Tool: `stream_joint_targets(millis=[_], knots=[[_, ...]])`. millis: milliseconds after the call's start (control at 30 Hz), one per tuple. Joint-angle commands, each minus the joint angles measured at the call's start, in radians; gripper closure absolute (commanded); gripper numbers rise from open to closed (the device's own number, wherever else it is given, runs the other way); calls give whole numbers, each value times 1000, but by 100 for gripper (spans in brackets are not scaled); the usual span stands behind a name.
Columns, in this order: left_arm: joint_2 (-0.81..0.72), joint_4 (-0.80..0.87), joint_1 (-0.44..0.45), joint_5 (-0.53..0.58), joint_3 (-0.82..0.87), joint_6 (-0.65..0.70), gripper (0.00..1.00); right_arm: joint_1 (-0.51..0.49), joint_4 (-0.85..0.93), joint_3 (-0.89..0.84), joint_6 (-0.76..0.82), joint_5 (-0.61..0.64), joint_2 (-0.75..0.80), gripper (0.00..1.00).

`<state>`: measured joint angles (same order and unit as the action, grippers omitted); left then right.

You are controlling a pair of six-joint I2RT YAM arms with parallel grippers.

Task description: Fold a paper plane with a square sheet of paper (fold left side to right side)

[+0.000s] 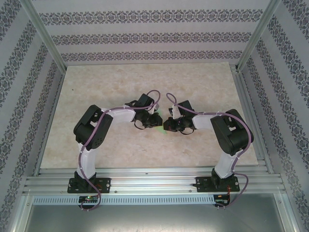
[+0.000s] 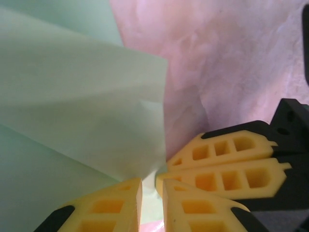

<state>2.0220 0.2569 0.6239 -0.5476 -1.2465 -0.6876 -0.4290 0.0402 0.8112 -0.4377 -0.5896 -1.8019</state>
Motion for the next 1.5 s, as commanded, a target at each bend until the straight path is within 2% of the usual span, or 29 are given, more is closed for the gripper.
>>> stream_joint_targets(millis=[0, 233, 367, 767, 867, 1133, 1467], knots=[[26, -24, 2, 18, -46, 6, 80, 1, 66, -15, 31, 57, -56, 92], [59, 40, 1, 102, -59, 35, 80, -1, 81, -13, 37, 60, -60, 92], [77, 51, 1, 106, -59, 38, 80, 1, 82, -10, 36, 50, -41, 91], [90, 39, 1, 104, -32, 43, 81, 25, 70, -48, -16, -9, 162, 82], [89, 31, 1, 98, -28, 41, 81, 12, 3, -65, -57, -54, 152, 84], [84, 19, 1, 91, -15, 39, 81, 1, -88, -52, -103, -70, 53, 84], [82, 19, 1, 102, -11, 36, 81, -12, -112, -97, -117, -88, 24, 85]])
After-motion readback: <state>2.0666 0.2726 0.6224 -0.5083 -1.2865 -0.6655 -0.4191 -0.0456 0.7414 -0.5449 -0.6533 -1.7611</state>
